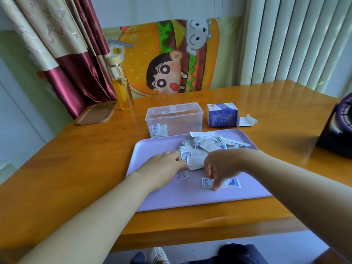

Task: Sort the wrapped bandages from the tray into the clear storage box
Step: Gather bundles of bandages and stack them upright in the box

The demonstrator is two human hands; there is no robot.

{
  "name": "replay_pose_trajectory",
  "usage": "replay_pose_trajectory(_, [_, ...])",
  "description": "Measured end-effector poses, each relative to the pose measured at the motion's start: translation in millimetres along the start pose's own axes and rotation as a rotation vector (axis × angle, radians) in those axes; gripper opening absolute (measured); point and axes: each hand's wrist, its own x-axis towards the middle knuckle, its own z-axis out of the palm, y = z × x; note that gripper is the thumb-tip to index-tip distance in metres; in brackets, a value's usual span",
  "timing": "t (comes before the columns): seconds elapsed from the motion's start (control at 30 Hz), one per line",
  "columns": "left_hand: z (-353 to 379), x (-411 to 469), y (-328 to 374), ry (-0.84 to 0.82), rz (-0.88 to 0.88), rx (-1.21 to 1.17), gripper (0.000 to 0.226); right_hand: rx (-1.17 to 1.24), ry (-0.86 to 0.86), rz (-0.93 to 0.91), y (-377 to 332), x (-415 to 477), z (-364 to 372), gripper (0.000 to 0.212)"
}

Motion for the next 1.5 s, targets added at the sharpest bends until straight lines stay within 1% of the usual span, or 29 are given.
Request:
replay_pose_trajectory(0.1, [-10.2, 8.9, -1.8, -0.073, 0.005, 0.073, 0.026, 0.003, -0.022, -0.04, -1.0, 0.2, 2.8, 0.036])
replay_pose_trajectory(0.2, [-22.4, 13.5, -4.1, -0.235, -0.052, 0.008, 0.02, 0.059, 0.029, -0.093, 0.9, 3.1, 6.5, 0.018])
replay_pose_trajectory(0.23, [-25.2, 14.1, -5.7, -0.278, -0.068, -0.027, 0.018, 0.124, 0.07, -0.097, 2.6, 4.3, 6.8, 0.015])
replay_pose_trajectory(0.3, [-27.4, 13.2, -8.5, -0.336, -0.094, -0.093, 0.018, 0.299, 0.145, -0.066, 5.1, 4.3, 5.7, 0.017])
replay_pose_trajectory(0.4, [-27.6, 11.9, -11.5, -0.375, -0.127, -0.164, 0.032, 0.553, 0.222, -0.019, 8.7, 6.1, 5.4, 0.022])
replay_pose_trajectory(0.47, [-28.2, 12.4, -12.3, -0.403, -0.146, -0.187, 0.038, 0.754, 0.229, 0.014, 9.7, 8.3, 8.9, 0.02])
replay_pose_trajectory(0.53, [-28.3, 14.3, -13.6, -0.425, -0.156, -0.176, 0.037, 0.932, 0.217, 0.033, 9.6, 8.9, 14.4, 0.012])
replay_pose_trajectory(0.6, [-29.1, 16.1, -14.1, -0.431, -0.16, -0.15, 0.035, 1.013, 0.213, 0.045, 7.6, 7.7, 19.0, 0.012])
replay_pose_trajectory(0.73, [-29.3, 18.5, -16.9, -0.437, -0.179, -0.195, 0.034, 0.841, 0.274, 0.033, 6.7, 8.5, 23.8, 0.01])
replay_pose_trajectory(0.9, [-25.0, 15.3, -21.1, -0.402, -0.227, -0.38, 0.035, 0.778, 0.339, -0.028, -0.7, 10.5, 27.7, 0.012])
replay_pose_trajectory(1.0, [-18.1, 10.3, -21.6, -0.368, -0.251, -0.477, 0.033, 0.687, 0.437, -0.025, -6.3, 12.2, 33.1, 0.015])
replay_pose_trajectory(1.07, [-13.9, 6.2, -20.6, -0.321, -0.276, -0.495, 0.038, 0.627, 0.485, -0.011, -8.8, 14.8, 37.5, 0.021])
replay_pose_trajectory(1.13, [-11.0, 3.7, -19.1, -0.278, -0.304, -0.503, 0.051, 0.611, 0.51, -0.008, -11.3, 17.1, 40.2, 0.026])
replay_pose_trajectory(1.23, [-10.9, 3.4, -16.7, -0.256, -0.31, -0.544, 0.067, 0.586, 0.556, -0.006, -15.4, 18.8, 40.8, 0.027])
replay_pose_trajectory(1.3, [-10.1, 2.0, -15.9, -0.255, -0.306, -0.614, 0.068, 0.581, 0.591, 0.002, -16.9, 19.5, 40.1, 0.029])
replay_pose_trajectory(1.33, [-8.3, 1.1, -15.2, -0.253, -0.306, -0.707, 0.061, 0.594, 0.607, 0.003, -16.9, 19.3, 39.8, 0.031])
replay_pose_trajectory(1.37, [-7.1, -0.5, -13.3, -0.243, -0.312, -0.847, 0.049, 0.612, 0.627, 0.002, -16.4, 19.3, 39.0, 0.034])
replay_pose_trajectory(1.43, [-6.7, -5.7, -4.2, -0.216, -0.359, -1.185, 0.025, 0.633, 0.665, 0.004, -15.0, 19.0, 37.0, 0.037])
replay_pose_trajectory(1.5, [-8.1, -11.2, 8.0, -0.183, -0.444, -1.521, 0.02, 0.62, 0.705, 0.003, -14.7, 20.2, 35.1, 0.039])
